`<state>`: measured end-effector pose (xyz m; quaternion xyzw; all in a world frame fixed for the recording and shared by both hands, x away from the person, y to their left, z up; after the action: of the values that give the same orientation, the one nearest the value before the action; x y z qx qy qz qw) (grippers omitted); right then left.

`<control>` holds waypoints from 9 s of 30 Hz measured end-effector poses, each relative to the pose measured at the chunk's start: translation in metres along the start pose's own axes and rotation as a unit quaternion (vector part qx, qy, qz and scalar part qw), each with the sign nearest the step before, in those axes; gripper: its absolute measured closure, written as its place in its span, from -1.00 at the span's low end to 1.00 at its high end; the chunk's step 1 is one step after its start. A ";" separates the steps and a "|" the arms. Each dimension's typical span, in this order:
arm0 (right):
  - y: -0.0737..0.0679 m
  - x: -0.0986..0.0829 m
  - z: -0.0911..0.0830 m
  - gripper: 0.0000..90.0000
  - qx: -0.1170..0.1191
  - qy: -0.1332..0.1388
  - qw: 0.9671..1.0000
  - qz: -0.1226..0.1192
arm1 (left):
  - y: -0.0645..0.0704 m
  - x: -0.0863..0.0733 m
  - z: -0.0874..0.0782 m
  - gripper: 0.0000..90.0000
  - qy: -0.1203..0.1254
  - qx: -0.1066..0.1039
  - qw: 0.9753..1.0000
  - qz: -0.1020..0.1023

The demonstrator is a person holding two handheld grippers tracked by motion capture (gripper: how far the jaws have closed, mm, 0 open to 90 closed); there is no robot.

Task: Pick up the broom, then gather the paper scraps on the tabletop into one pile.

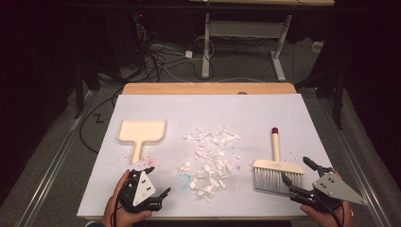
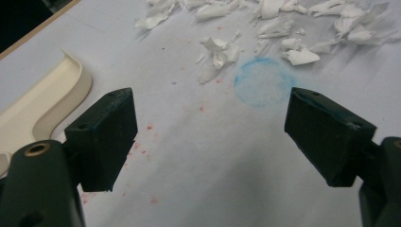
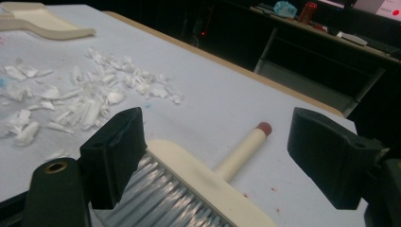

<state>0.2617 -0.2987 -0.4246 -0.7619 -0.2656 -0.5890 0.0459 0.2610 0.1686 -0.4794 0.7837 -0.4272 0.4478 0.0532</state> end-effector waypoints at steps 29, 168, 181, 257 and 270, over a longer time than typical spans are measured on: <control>0.030 0.013 0.079 -0.47 -0.038 -0.166 0.983 0.076 | 0.005 0.002 0.006 -0.61 -0.005 -0.009 1.000 0.019; -0.081 0.053 0.070 0.50 0.402 -0.116 0.898 -0.137 | 0.031 0.120 0.036 -0.32 0.102 -0.221 0.968 0.057; -0.058 0.066 0.067 0.51 0.351 -0.099 0.927 -0.089 | 0.002 0.078 0.002 -0.61 0.110 -0.072 0.991 0.024; 0.008 0.060 0.215 0.51 -0.013 -0.176 0.978 -0.114 | -0.011 -0.013 -0.001 -0.64 0.010 -0.023 0.999 -0.028; -0.050 0.058 0.235 0.51 0.089 -0.146 0.971 -0.169 | -0.013 -0.014 -0.003 -0.64 0.022 -0.030 0.999 -0.027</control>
<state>0.4538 -0.1461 -0.4545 -0.7766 -0.4456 -0.4446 -0.0264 0.2651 0.1870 -0.4841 0.7831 -0.4178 0.4503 0.0975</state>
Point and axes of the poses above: each handheld gripper's, and its own axes: z roughly forward along the jaws, x roughly out of its top, y roughly to its right, the point moved 2 cm from there along z, roughly forward along the jaws, and after that the axes turned 2 degrees about z, right-handed, at the moved point
